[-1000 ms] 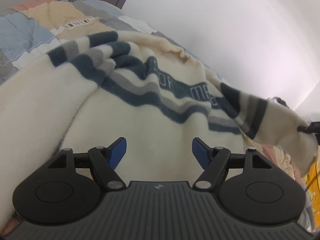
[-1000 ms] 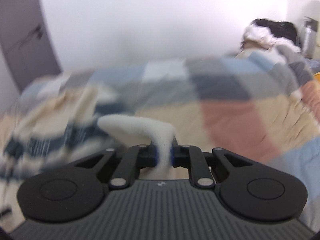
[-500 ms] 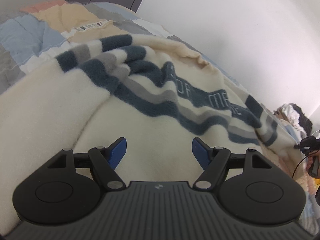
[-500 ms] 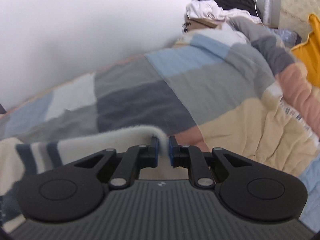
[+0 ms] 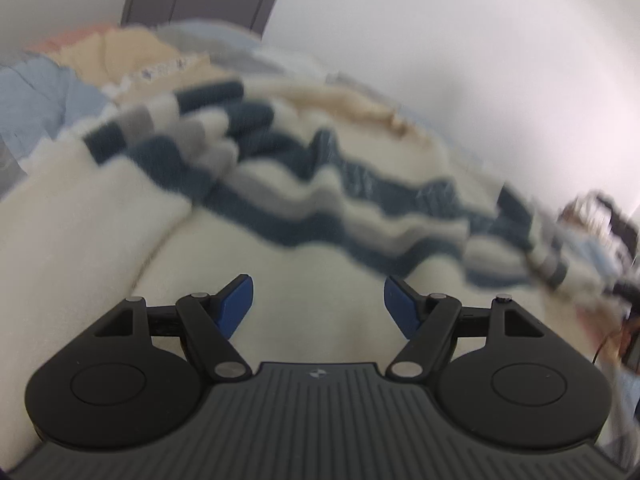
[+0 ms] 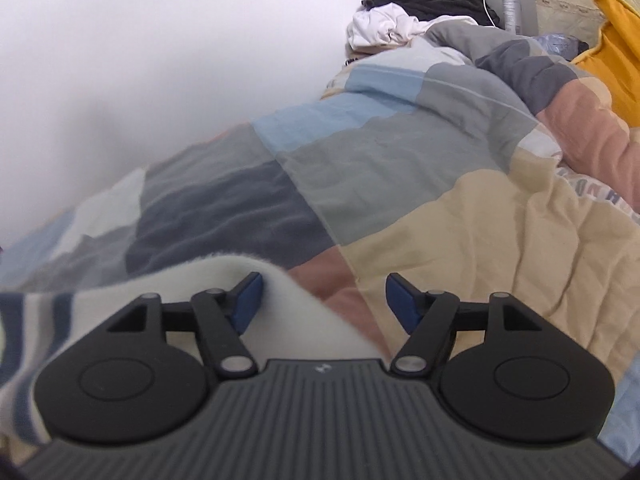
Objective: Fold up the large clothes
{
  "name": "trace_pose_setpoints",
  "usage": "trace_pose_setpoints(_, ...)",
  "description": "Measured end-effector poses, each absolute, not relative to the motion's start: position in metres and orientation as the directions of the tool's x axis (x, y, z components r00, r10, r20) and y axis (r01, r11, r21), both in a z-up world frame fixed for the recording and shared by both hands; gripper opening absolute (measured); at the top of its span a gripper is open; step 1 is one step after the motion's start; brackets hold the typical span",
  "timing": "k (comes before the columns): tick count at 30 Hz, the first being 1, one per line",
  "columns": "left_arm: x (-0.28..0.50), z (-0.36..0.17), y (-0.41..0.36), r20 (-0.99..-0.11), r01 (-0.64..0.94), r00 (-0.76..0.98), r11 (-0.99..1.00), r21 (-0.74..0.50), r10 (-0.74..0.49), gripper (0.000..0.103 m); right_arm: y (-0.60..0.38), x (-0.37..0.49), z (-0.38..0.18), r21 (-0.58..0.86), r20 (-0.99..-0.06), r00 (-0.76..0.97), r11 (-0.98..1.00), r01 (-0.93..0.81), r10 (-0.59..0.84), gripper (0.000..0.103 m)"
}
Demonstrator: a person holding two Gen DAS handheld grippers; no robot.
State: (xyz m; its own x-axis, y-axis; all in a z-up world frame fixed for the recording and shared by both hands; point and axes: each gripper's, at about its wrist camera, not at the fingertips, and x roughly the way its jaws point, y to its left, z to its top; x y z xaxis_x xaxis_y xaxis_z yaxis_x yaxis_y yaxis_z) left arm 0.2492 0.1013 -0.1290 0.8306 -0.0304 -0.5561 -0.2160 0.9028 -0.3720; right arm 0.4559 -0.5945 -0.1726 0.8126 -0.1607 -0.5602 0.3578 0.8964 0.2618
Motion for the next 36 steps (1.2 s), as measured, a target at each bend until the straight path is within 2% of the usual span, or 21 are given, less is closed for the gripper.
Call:
trace_pose_setpoints(5,0.243,-0.109,0.077,-0.523,-0.126,0.843,0.902,-0.414,-0.122,0.077,-0.600,0.418,-0.162,0.258,-0.558,0.822,0.917,0.306,-0.117,0.069)
trace_pose_setpoints(9,0.238,-0.107,0.034,-0.526,-0.020,0.811,0.886,-0.463,-0.256,0.076,-0.596,0.390,-0.165,0.308,-0.555,0.832,0.925,0.223,-0.016,0.069)
trace_pose_setpoints(12,0.237,-0.111,-0.005,-0.526,0.075,0.758,0.853,-0.516,-0.385,0.076,-0.589,0.378,-0.171,0.259,-0.565,0.824,0.943,0.207,-0.025,0.069)
trace_pose_setpoints(14,0.237,-0.121,-0.030,-0.511,0.132,0.700,0.793,-0.594,-0.499,0.076,-0.586,0.377,-0.176,0.192,-0.585,0.808,0.956,0.221,-0.069,0.068)
trace_pose_setpoints(16,0.238,-0.132,-0.052,-0.504,0.157,0.635,0.737,-0.658,-0.585,0.076,-0.589,0.370,-0.177,0.137,-0.553,0.824,0.963,0.233,-0.120,0.067)
trace_pose_setpoints(17,0.238,-0.137,-0.065,-0.506,0.169,0.607,0.722,-0.671,-0.613,0.076,-0.592,0.370,-0.177,0.133,-0.542,0.833,0.967,0.219,-0.114,0.063)
trace_pose_setpoints(18,0.239,-0.142,-0.077,-0.506,0.186,0.582,0.710,-0.680,-0.637,0.076,-0.596,0.372,-0.178,0.138,-0.546,0.831,0.967,0.213,-0.105,0.052)
trace_pose_setpoints(19,0.238,-0.147,-0.089,-0.507,0.202,0.561,0.703,-0.682,-0.654,0.076,-0.600,0.376,-0.179,0.144,-0.560,0.822,0.966,0.215,-0.100,0.045)
trace_pose_setpoints(21,0.236,-0.157,-0.111,-0.557,0.226,0.532,0.740,-0.633,-0.638,0.076,-0.606,0.381,-0.180,0.137,-0.585,0.803,0.963,0.234,-0.113,0.025)
trace_pose_setpoints(23,0.234,-0.164,-0.128,-0.622,0.241,0.520,0.799,-0.551,-0.586,0.075,-0.611,0.385,-0.176,0.143,-0.590,0.800,0.961,0.237,-0.110,0.018)
trace_pose_setpoints(25,0.230,-0.170,-0.139,-0.642,0.268,0.513,0.817,-0.511,-0.570,0.065,-0.617,0.386,-0.168,0.160,-0.580,0.809,0.961,0.225,-0.093,0.014)
trace_pose_setpoints(28,0.225,-0.172,-0.153,-0.700,0.284,0.530,0.878,-0.386,-0.479,0.043,-0.627,0.388,-0.151,0.182,-0.573,0.816,0.960,0.214,-0.073,0.012)
trace_pose_setpoints(30,0.226,-0.174,-0.158,-0.721,0.293,0.545,0.903,-0.315,-0.428,0.021,-0.634,0.389,-0.137,0.183,-0.553,0.830,0.960,0.210,-0.076,0.011)
trace_pose_setpoints(31,0.226,-0.174,-0.161,-0.729,0.294,0.549,0.911,-0.289,-0.408,0.015,-0.639,0.389,-0.130,0.190,-0.541,0.838,0.960,0.208,-0.074,0.011)
trace_pose_setpoints(33,0.225,-0.171,-0.161,-0.721,0.306,0.550,0.905,-0.296,-0.422,0.007,-0.648,0.390,-0.119,0.212,-0.528,0.847,0.955,0.208,-0.067,0.011)
trace_pose_setpoints(36,0.218,-0.157,-0.152,-0.672,0.355,0.515,0.846,-0.397,-0.531,0.005,-0.662,0.393,-0.108,0.242,-0.527,0.848,0.946,0.214,-0.058,0.010)
